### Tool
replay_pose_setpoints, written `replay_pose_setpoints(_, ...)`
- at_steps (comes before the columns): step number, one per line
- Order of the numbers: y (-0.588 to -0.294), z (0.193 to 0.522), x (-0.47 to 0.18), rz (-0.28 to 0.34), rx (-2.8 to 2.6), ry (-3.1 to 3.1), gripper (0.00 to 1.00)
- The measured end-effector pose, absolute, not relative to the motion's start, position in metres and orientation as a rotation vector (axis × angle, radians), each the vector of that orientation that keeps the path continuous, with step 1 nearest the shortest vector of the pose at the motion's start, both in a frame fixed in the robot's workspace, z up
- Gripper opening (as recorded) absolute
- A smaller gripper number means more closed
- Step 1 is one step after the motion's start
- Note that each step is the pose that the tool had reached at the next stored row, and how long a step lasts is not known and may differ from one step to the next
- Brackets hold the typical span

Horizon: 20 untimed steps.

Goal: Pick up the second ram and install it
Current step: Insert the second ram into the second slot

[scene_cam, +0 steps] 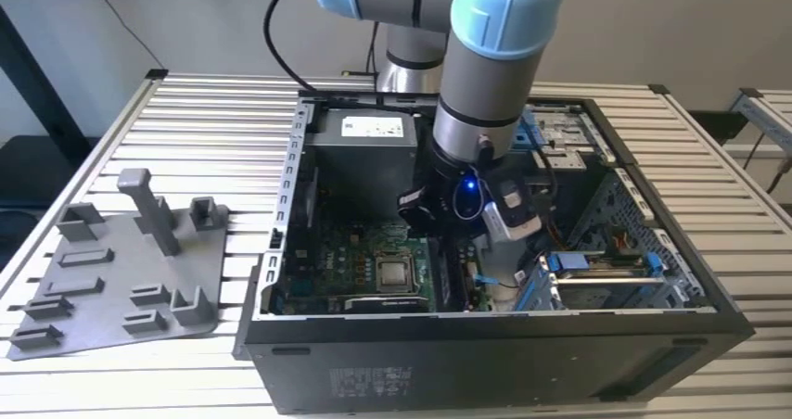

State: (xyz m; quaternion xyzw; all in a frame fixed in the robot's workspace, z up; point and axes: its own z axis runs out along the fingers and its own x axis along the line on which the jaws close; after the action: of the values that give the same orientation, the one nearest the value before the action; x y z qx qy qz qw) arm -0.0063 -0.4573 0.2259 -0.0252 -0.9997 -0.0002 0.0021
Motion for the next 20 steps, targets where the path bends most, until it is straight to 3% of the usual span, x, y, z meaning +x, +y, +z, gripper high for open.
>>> replay_pose_setpoints(20, -0.4585, 0.2187, -0.0056, 0.000, -0.066, -3.136, 0.14)
